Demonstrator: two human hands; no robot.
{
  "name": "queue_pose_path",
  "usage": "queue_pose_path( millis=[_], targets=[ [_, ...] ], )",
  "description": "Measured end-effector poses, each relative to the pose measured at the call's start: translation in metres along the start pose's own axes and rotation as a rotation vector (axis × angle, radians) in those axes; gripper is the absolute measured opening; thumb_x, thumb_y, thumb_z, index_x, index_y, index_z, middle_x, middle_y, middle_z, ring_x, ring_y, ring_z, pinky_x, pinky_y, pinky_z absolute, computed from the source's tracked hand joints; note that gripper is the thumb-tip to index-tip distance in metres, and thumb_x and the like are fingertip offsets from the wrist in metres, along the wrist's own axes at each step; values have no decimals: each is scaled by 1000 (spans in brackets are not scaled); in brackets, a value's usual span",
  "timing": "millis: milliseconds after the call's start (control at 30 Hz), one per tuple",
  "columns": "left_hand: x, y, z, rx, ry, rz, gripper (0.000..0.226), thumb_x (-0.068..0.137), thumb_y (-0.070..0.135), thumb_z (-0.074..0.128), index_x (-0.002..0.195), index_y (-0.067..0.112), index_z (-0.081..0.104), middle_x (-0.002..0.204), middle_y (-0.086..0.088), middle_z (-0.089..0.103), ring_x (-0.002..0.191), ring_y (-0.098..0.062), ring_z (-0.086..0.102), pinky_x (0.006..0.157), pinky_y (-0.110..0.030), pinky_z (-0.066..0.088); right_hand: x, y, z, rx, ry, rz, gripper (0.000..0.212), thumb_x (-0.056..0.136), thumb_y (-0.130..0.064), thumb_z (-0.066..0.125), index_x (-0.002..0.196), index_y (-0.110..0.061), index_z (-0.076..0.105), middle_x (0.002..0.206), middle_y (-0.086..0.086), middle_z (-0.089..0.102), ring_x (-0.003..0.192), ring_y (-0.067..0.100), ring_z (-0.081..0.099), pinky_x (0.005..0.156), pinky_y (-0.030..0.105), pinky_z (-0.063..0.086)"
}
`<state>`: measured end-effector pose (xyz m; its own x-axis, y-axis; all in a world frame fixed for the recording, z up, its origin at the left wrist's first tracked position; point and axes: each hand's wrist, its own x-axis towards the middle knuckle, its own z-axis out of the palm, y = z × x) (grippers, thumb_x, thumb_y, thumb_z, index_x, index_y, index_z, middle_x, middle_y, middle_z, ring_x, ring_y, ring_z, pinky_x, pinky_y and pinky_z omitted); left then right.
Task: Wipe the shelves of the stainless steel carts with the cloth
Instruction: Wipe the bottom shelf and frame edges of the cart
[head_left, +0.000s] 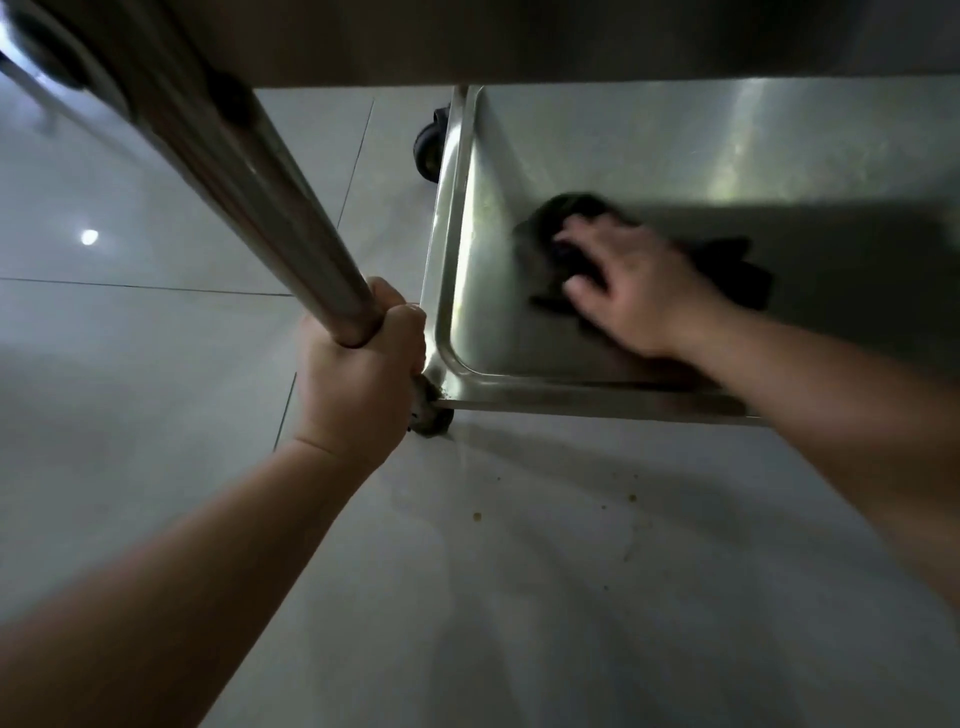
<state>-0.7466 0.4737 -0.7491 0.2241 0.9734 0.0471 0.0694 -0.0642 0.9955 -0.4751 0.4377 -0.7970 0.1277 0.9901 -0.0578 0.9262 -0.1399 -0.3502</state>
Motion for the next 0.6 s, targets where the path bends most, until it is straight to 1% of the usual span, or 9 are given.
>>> queue_pose_path(
  millis=[67, 100, 133, 200, 267, 367, 467, 533, 600],
  targets=[
    [0, -2, 0, 9, 6, 16, 15, 66, 22, 58, 55, 17, 49, 56, -9, 46, 57, -25, 45, 55, -29, 40, 19, 41, -19, -5, 116, 307, 61, 104, -39, 52, 157, -10, 41, 160, 22, 41, 147, 40, 40, 122, 46, 30],
    [-1, -3, -1, 15, 9, 27, 15, 66, 21, 57, 55, 16, 49, 57, -11, 46, 58, -27, 45, 56, -30, 40, 32, 54, -26, -7, 144, 439, 62, 105, -42, 48, 158, -11, 38, 162, 21, 39, 148, 40, 38, 123, 47, 29],
    [-1, -3, -2, 21, 11, 36, 14, 67, 21, 57, 56, 16, 49, 58, -13, 47, 58, -28, 45, 57, -31, 40, 47, 60, -29, -8, 153, 537, 62, 105, -44, 43, 159, -13, 36, 164, 18, 35, 151, 37, 33, 124, 48, 25],
    [0, -4, -2, 43, 7, 53, 14, 68, 21, 56, 56, 17, 49, 58, -12, 48, 58, -27, 46, 57, -31, 40, 78, 53, -30, -17, 130, 601, 63, 105, -46, 36, 162, -19, 30, 171, 8, 25, 157, 31, 22, 127, 48, 17],
    [0, -3, -2, 56, -16, 65, 14, 70, 21, 55, 56, 20, 51, 57, -7, 50, 58, -24, 48, 58, -31, 43, 106, 21, -23, -20, 77, 521, 64, 106, -46, 32, 165, -21, 24, 174, 3, 19, 159, 28, 16, 128, 46, 13],
    [0, -1, -3, 43, -49, 71, 16, 72, 21, 57, 58, 27, 54, 58, 1, 52, 59, -21, 50, 61, -32, 46, 130, -51, -8, 14, -6, 294, 62, 106, -44, 36, 164, -22, 28, 171, 6, 25, 157, 27, 23, 126, 42, 17],
    [-1, -2, -4, 23, -68, 60, 14, 74, 17, 58, 61, 16, 51, 58, -2, 51, 57, -20, 48, 58, -29, 45, 107, -104, 12, 43, -45, 76, 58, 106, -38, 42, 161, -21, 34, 168, 6, 33, 154, 27, 29, 125, 38, 19],
    [-2, -4, -3, 21, -55, 58, 17, 76, 8, 57, 61, 6, 48, 58, -8, 48, 55, -21, 46, 56, -30, 43, 64, -113, 23, 68, -96, -69, 60, 107, -38, 44, 164, -24, 30, 172, -1, 26, 158, 22, 20, 128, 34, 10],
    [-3, -5, -1, -8, -31, 51, 16, 74, 4, 55, 61, 3, 47, 57, -11, 47, 56, -21, 45, 56, -30, 41, 13, -103, 26, 115, -203, -236, 61, 105, -44, 43, 163, -33, 27, 172, -13, 21, 159, 11, 11, 125, 22, -3]
  ],
)
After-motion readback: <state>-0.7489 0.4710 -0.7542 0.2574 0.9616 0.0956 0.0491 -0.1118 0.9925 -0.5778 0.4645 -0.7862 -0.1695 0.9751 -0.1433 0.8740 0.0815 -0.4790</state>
